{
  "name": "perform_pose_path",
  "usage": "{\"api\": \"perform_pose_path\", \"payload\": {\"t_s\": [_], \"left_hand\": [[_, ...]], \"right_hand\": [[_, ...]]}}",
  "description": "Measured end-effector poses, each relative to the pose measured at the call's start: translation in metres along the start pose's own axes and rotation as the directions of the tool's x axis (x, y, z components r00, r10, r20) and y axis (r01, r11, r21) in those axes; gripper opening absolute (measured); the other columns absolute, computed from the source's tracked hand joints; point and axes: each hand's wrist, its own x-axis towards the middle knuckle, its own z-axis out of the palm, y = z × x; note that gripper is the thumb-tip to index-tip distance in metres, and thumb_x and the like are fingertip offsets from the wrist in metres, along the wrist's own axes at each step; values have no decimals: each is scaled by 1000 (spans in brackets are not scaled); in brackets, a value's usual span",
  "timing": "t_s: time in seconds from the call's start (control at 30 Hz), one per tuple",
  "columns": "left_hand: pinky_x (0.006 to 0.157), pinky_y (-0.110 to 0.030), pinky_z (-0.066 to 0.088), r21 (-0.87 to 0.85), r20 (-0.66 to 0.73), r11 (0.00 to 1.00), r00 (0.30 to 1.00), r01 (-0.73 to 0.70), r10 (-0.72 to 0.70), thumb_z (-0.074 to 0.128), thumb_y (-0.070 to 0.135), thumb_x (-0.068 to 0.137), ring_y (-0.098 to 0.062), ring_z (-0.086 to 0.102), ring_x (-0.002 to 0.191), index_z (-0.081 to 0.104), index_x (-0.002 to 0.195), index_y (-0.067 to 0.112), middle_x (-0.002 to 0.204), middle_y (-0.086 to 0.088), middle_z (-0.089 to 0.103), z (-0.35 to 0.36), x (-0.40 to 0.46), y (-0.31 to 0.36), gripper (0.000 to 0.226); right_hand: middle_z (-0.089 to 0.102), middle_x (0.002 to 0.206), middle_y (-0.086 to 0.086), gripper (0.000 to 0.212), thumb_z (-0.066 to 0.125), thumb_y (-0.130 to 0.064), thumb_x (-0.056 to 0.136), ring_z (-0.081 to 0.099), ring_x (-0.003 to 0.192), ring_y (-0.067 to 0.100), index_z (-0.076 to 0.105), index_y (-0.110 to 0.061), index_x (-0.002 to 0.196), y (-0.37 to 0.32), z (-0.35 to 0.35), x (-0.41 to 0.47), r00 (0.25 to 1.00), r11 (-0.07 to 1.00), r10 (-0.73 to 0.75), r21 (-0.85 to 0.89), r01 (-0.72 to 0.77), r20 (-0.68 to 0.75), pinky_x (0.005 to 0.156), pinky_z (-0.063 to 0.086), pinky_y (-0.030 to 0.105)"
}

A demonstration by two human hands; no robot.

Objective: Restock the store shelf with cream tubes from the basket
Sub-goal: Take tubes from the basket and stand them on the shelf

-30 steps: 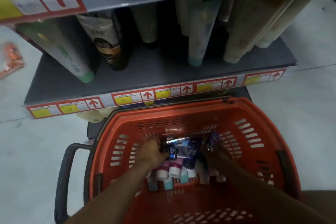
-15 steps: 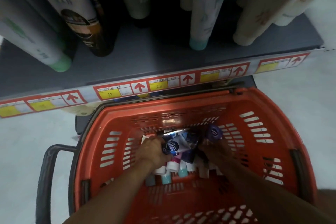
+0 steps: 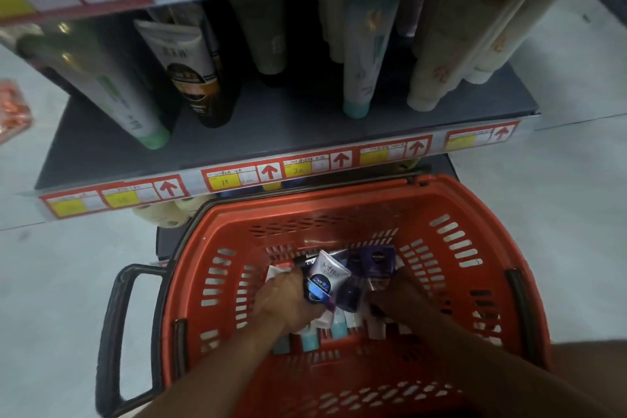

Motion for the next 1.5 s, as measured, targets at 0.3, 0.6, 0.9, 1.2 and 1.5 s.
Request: {"api": "perform_pose_path", "payload": {"t_s": [0.3,0.6,0.9,1.2,1.5], "left_hand": [[73,-30,57,-212,-221,977,974,7,-55,75,74,64,-20,73,91,64,110,27,99,3,76,-42,-53,8,68],[73,-35,56,-243,-451,965,892,-95,-26,77,68,66,-19,68,90,56,102,28,99,5,70,-87,-113,20,57],[59,-22,47,-278,-656,927,754,-250,7,84,57,75,2,59,77,54,97,33,89,14,62,-141,-175,30,45],[67,-28,57,-254,-833,892,554,-375,-5,82,67,71,3,62,82,53,101,35,91,17,64,-199,-223,36,52],[75,-33,63,-276,-911,846,405,-455,-79,83,65,72,-3,66,88,53,109,37,99,17,65,-273,-249,34,55]], "right_hand": [[69,89,-12,61,76,-57,53,67,72,0,62,-29,105,-20,-12,-35,966,974,-228,-23,227,-120,60,53,20],[64,90,-8,63,74,-65,52,65,78,13,58,-25,98,-52,-40,-86,901,930,-364,-41,365,-236,69,57,35],[59,102,-8,60,83,-52,63,61,92,15,54,-28,109,-112,-94,-181,770,838,-517,-37,544,-374,78,53,37],[62,101,-13,53,81,-59,68,63,88,7,50,-36,103,-172,-129,-247,618,718,-625,-40,695,-477,76,57,39],[57,110,-16,62,84,-59,71,63,97,5,42,-43,113,-233,-154,-294,463,592,-695,-73,802,-550,82,59,36]]}}
